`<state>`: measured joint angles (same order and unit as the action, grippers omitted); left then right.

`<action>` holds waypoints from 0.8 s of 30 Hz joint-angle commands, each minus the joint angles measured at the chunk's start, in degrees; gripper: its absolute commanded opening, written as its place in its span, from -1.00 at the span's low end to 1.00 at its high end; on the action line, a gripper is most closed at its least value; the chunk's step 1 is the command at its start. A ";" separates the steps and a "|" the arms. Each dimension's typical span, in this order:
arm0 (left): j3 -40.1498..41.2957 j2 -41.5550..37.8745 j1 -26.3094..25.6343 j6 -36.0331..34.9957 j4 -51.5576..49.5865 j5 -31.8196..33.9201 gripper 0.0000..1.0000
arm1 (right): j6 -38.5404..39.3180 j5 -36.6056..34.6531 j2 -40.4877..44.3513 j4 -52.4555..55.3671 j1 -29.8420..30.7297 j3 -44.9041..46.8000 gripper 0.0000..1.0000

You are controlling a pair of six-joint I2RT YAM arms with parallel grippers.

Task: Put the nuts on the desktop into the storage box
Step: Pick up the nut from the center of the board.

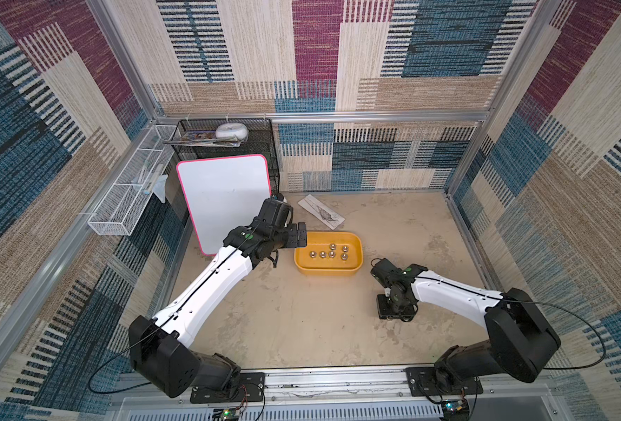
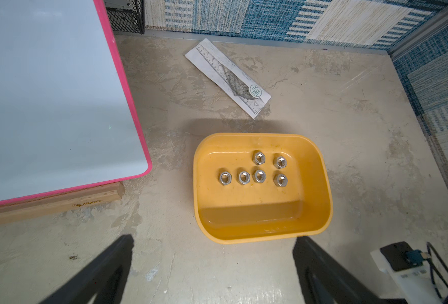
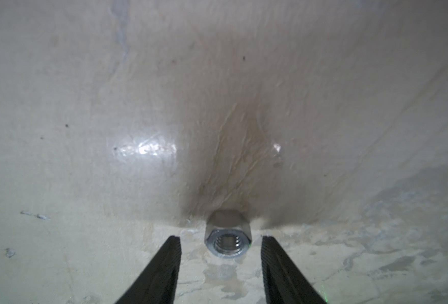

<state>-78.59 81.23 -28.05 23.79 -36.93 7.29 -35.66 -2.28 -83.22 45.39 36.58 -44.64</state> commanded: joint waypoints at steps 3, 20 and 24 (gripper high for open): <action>0.10 -0.15 0.04 0.11 -0.43 -0.52 0.99 | 0.11 0.19 -1.91 -1.15 1.26 -0.67 0.10; 0.01 -0.37 0.02 0.20 -0.95 -0.78 0.99 | -1.19 -0.18 -4.36 -1.15 3.24 -0.73 -0.03; -0.07 -0.22 0.02 0.07 -0.95 -1.08 0.99 | -1.53 -0.53 -4.68 -1.57 3.32 -1.23 -0.19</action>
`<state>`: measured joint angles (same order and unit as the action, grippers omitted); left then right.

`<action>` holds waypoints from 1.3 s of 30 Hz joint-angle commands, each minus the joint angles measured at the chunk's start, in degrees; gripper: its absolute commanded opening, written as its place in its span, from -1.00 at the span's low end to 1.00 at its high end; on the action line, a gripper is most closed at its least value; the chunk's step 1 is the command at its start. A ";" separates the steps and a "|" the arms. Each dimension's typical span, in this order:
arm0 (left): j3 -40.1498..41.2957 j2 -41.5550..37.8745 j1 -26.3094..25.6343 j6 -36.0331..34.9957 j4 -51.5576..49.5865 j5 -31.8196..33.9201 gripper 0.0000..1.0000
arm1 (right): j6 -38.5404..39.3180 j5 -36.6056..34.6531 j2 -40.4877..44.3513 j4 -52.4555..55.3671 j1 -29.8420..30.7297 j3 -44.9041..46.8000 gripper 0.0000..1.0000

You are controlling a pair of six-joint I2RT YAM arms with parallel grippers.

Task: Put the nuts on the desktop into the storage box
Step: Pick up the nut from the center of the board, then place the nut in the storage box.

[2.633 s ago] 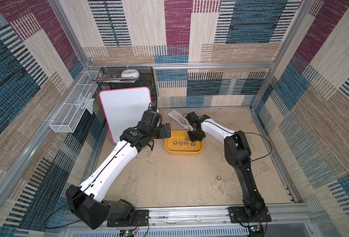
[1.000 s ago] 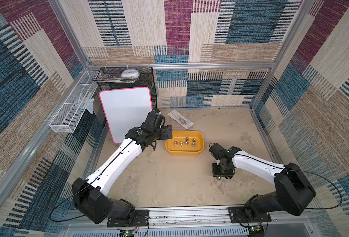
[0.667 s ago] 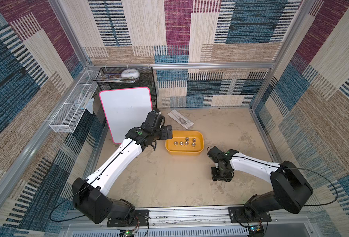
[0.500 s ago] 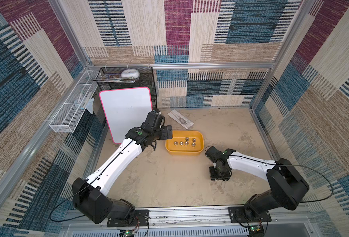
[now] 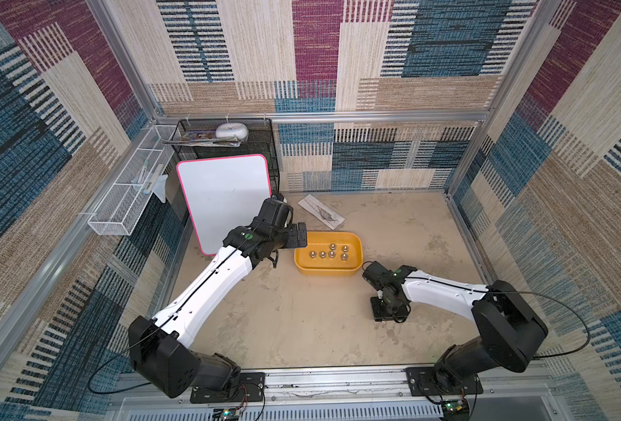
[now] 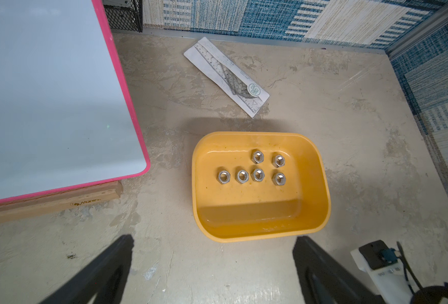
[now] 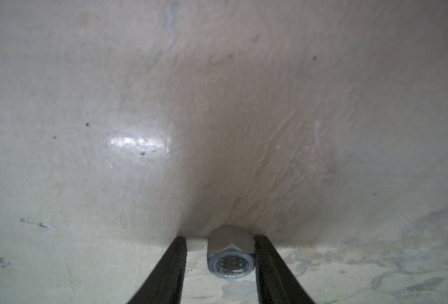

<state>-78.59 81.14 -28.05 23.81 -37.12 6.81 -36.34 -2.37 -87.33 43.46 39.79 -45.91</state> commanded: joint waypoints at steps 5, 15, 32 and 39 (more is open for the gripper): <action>-0.34 -0.37 0.04 -0.17 -0.84 -0.15 0.99 | -0.53 -1.05 -0.74 1.15 0.19 -1.74 -0.41; -1.21 -0.87 0.04 -1.04 -1.75 1.08 0.99 | 2.99 -3.95 -3.91 6.03 0.11 -13.07 -0.43; 1.56 -7.13 0.02 -2.73 -3.99 4.88 0.99 | 15.39 -4.67 -30.56 11.75 -3.07 -54.41 -0.42; 2.46 -8.03 0.02 -2.63 -4.97 5.39 0.99 | 18.37 -4.13 -41.98 15.16 -3.72 -69.87 -0.42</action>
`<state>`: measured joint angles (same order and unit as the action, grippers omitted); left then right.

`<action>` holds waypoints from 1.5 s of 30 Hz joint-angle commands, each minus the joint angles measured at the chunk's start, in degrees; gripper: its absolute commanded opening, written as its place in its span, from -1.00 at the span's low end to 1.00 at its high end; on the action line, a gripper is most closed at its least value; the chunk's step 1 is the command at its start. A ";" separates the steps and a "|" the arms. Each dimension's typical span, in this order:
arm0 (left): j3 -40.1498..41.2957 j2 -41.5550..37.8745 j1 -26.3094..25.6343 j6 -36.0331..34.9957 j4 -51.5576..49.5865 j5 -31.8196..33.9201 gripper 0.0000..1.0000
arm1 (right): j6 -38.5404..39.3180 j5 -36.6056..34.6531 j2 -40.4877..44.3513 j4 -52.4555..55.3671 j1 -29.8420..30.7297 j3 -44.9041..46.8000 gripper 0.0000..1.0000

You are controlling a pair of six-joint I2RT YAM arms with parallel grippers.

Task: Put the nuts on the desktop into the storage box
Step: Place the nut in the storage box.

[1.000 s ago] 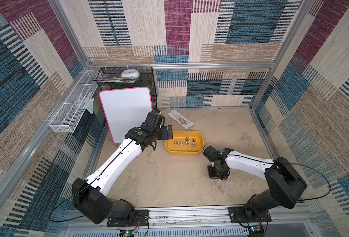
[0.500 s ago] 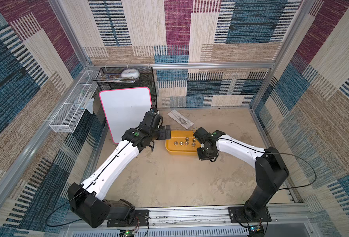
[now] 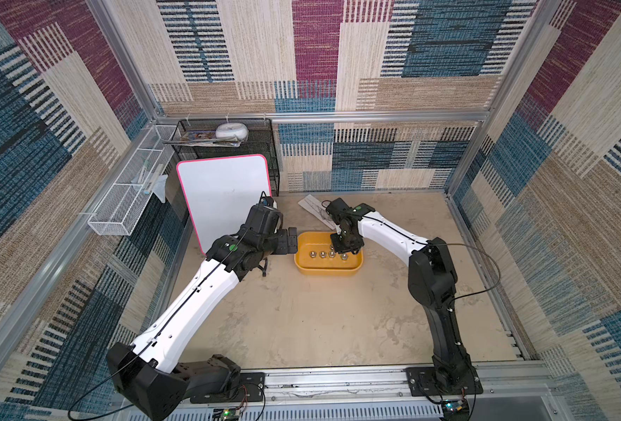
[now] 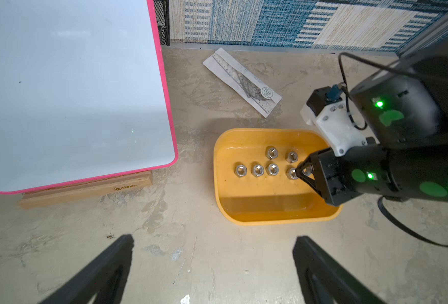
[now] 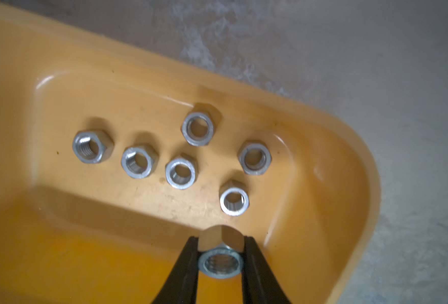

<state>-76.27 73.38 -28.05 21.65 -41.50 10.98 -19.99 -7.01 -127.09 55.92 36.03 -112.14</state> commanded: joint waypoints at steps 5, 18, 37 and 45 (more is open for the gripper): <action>0.14 -0.36 0.03 -0.95 -1.30 2.09 0.99 | 3.34 1.35 -8.98 4.78 0.08 -13.76 -0.42; -0.79 0.97 0.11 -0.61 -2.13 2.11 0.99 | 4.99 6.25 -13.70 -0.80 1.04 -16.31 -0.39; -1.60 1.42 0.11 -0.62 -2.21 1.86 0.99 | 4.15 7.54 -14.20 -2.30 1.13 -17.19 0.08; -2.84 2.19 0.19 -0.80 -1.93 5.17 0.99 | 4.08 6.33 -5.87 -3.20 1.18 -14.91 0.10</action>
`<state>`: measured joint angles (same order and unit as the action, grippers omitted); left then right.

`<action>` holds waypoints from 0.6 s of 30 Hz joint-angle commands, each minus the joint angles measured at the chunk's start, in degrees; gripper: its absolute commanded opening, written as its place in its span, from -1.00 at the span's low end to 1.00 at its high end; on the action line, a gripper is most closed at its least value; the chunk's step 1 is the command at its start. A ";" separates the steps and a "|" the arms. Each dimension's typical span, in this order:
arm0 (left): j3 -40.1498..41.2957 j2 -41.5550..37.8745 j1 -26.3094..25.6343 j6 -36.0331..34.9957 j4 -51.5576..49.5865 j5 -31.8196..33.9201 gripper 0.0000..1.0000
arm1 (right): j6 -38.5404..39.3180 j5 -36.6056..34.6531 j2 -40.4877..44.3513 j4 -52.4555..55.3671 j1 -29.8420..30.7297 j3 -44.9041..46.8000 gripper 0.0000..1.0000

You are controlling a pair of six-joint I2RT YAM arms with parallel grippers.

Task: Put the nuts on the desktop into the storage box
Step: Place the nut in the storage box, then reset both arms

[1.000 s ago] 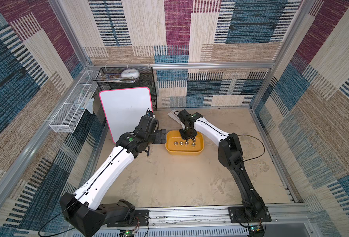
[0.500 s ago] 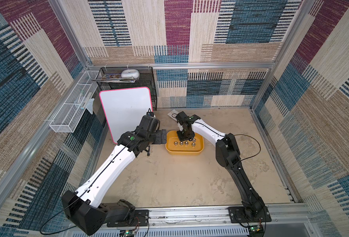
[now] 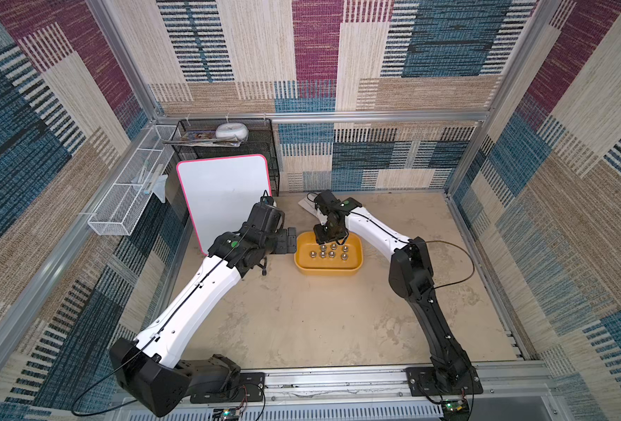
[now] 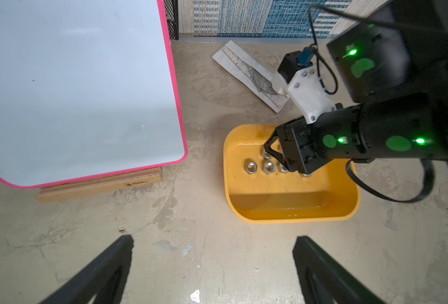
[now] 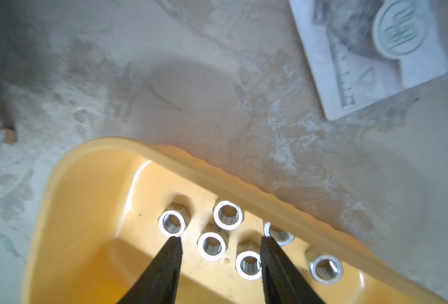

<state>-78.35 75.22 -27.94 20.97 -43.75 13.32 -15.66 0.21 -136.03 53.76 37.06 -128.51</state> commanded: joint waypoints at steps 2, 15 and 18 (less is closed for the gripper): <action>-0.84 0.43 0.13 0.70 0.57 5.49 0.99 | -0.14 -1.96 7.27 -3.51 0.17 5.57 0.12; 15.63 -7.81 0.62 -1.33 15.60 15.09 0.99 | -4.01 -21.17 36.46 -25.37 -0.25 42.31 0.60; 23.87 -11.25 0.87 -0.57 22.48 21.06 0.99 | -4.47 -27.56 42.82 -32.21 -0.55 50.90 0.74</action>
<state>-59.22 66.08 -27.33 20.56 -29.93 27.94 -18.72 -18.65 -97.01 30.98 36.71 -82.54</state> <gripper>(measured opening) 0.996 0.832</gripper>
